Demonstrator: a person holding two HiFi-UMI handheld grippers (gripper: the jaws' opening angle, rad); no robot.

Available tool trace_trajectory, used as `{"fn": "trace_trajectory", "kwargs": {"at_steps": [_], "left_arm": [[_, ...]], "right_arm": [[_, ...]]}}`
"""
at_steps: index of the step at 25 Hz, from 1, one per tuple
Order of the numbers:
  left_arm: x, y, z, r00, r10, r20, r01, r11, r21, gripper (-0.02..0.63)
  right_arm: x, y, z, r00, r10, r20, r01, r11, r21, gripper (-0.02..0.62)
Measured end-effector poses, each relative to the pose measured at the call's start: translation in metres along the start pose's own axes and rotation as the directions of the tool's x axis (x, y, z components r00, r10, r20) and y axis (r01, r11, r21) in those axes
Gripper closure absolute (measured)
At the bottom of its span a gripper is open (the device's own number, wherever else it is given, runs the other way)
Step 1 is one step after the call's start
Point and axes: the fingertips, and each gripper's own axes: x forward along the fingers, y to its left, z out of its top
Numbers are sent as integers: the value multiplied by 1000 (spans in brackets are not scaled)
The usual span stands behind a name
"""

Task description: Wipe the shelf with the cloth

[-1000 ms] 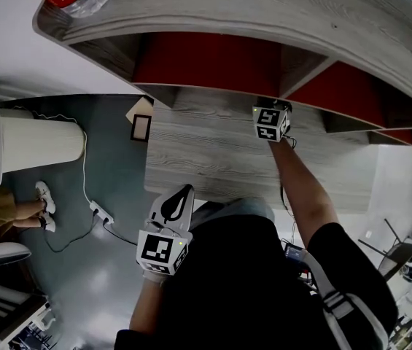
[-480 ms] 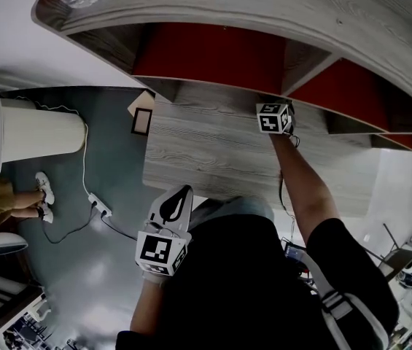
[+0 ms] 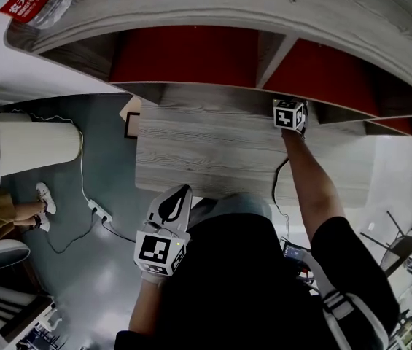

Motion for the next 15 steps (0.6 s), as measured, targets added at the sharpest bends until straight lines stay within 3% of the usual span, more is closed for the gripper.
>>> {"fn": "trace_trajectory", "kwargs": {"at_steps": [9,15], "left_arm": [[17,-17,1,998,-46,-35,48,998,33,600],[19,-19,3,998,-53,-40,55,997,49,600]], "right_arm": [[-1,-76,-38,985,-151,-79,160,980,119,474],[-9,-110,-53,962,-241,-129,269,915,300,477]]}}
